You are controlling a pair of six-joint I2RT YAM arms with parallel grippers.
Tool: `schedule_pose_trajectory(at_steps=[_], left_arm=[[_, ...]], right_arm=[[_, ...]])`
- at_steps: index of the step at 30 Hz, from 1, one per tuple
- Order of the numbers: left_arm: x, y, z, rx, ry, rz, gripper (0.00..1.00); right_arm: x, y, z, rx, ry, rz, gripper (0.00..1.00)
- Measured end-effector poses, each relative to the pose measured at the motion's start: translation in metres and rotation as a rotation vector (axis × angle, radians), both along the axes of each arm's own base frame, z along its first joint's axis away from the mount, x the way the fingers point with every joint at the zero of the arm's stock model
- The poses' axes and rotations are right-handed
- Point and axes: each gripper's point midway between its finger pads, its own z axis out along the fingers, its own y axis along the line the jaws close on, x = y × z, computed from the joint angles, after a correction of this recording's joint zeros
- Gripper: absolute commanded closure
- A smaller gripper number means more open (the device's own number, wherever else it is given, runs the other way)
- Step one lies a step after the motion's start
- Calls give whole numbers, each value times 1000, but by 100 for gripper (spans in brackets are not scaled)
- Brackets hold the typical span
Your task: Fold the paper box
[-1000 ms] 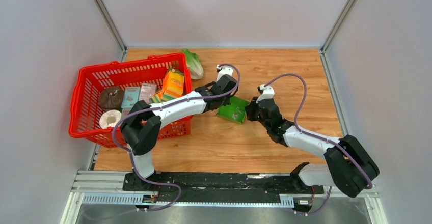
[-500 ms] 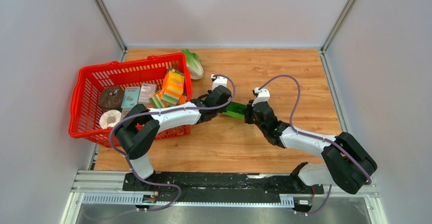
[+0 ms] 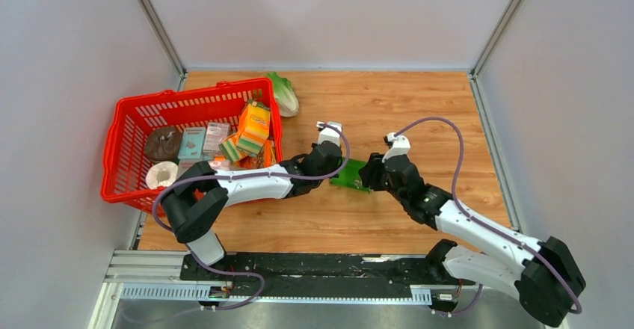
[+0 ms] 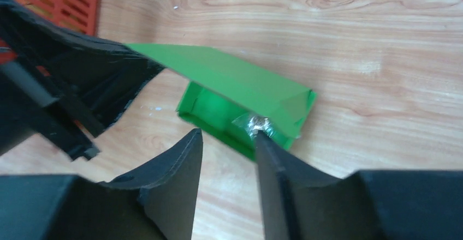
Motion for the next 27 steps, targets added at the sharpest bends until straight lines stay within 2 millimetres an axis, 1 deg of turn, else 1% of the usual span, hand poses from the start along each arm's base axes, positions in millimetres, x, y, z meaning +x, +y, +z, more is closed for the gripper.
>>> schedule_pose_trajectory(at_steps=[1, 2, 3, 7, 8, 11, 14, 17, 19, 20, 22, 23, 27], left_arm=[[-3, -5, 0, -11, -7, -11, 100], [-6, -9, 1, -20, -13, -23, 100], [-9, -12, 1, -25, -16, -32, 100], [-14, -17, 0, -38, -22, -41, 100], [-14, -17, 0, -37, -22, -39, 100], [-14, -16, 1, -33, -27, -35, 100], [-16, -17, 1, -30, -28, -37, 100], [-16, -17, 0, -29, -29, -36, 100], [-16, -17, 1, -29, -30, -36, 100], [-16, -17, 1, -29, -29, -37, 100], [-17, -18, 1, -29, -29, -37, 100], [-17, -18, 0, -29, -29, -37, 100], [-18, -18, 1, -25, -27, -41, 100]], right_arm=[[-5, -1, 4, 22, 19, -5, 50], [-9, 0, 9, 46, 29, -4, 44], [-15, 2, 15, 80, 40, 5, 40], [-33, 8, 36, 238, 84, 4, 27], [-36, 7, 40, 268, 91, -4, 21], [-43, -1, 44, 327, 127, -61, 16], [-41, -19, 38, 331, 173, -139, 12], [-31, -40, 31, 341, 230, -217, 11], [-24, -49, 28, 362, 272, -248, 12], [-22, -51, 25, 369, 297, -256, 14], [-16, -52, 20, 384, 352, -259, 17], [-14, -49, 17, 386, 385, -254, 21], [-12, -34, 3, 396, 488, -212, 29]])
